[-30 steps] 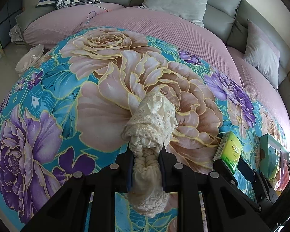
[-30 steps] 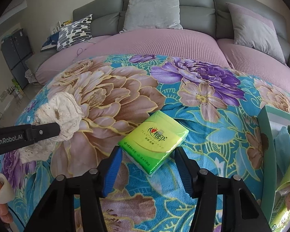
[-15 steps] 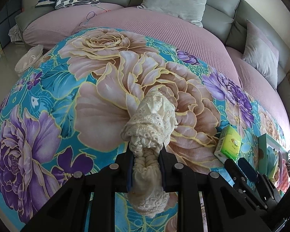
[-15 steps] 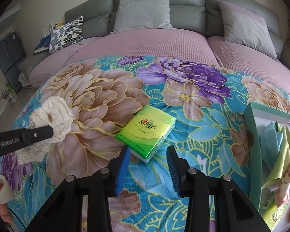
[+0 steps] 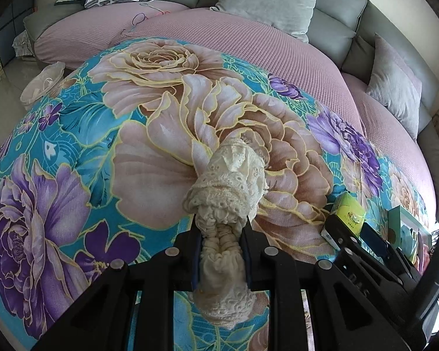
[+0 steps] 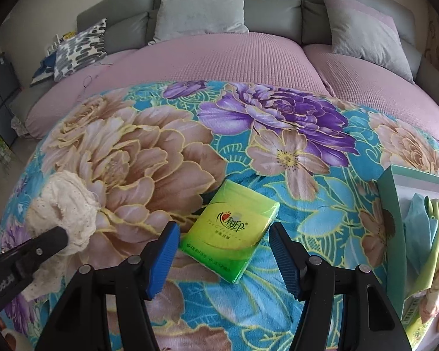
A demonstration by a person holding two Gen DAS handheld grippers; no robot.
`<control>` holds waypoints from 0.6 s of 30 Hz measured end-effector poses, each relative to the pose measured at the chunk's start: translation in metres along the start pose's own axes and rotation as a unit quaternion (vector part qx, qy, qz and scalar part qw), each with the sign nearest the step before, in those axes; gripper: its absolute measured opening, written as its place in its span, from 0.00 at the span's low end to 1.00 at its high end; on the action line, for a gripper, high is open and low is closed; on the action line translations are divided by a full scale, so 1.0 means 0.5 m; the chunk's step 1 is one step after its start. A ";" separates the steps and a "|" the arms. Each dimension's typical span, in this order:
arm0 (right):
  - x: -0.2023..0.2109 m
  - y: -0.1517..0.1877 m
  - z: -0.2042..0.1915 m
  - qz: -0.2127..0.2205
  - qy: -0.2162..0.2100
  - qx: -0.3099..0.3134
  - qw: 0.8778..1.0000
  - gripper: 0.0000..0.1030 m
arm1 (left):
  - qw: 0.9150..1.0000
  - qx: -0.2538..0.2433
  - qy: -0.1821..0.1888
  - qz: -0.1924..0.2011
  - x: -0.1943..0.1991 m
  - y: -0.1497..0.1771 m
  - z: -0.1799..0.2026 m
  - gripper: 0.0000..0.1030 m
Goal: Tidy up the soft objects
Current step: 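Grasp the green tissue pack with the right tool while the left tool holds the lace cloth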
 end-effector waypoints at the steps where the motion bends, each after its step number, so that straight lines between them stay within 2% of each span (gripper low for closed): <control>1: -0.005 -0.001 0.002 -0.005 0.005 -0.003 1.000 0.65 | 1.000 0.000 0.000 0.000 0.000 0.000 0.001 0.23; 5: -0.011 0.004 0.013 -0.013 0.003 -0.008 1.000 0.63 | 1.000 -0.005 0.004 -0.002 -0.002 0.000 0.006 0.23; 7: -0.006 0.011 0.017 -0.011 -0.002 -0.006 1.000 0.55 | 1.000 -0.007 0.005 -0.004 -0.003 0.001 0.009 0.23; 18: 0.047 0.044 0.046 -0.003 -0.005 -0.004 1.000 0.54 | 1.000 -0.021 0.000 -0.002 -0.001 0.003 0.026 0.23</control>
Point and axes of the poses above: each gripper's, at about its wrist camera, not at the fingertips, and x roughly against the way its jaws point, z to its right, y to its underside, the point moved 2 cm from there along -x, roughly the way its jaws point, and after that the axes turned 4 degrees about -x, right-handed, at the moved point
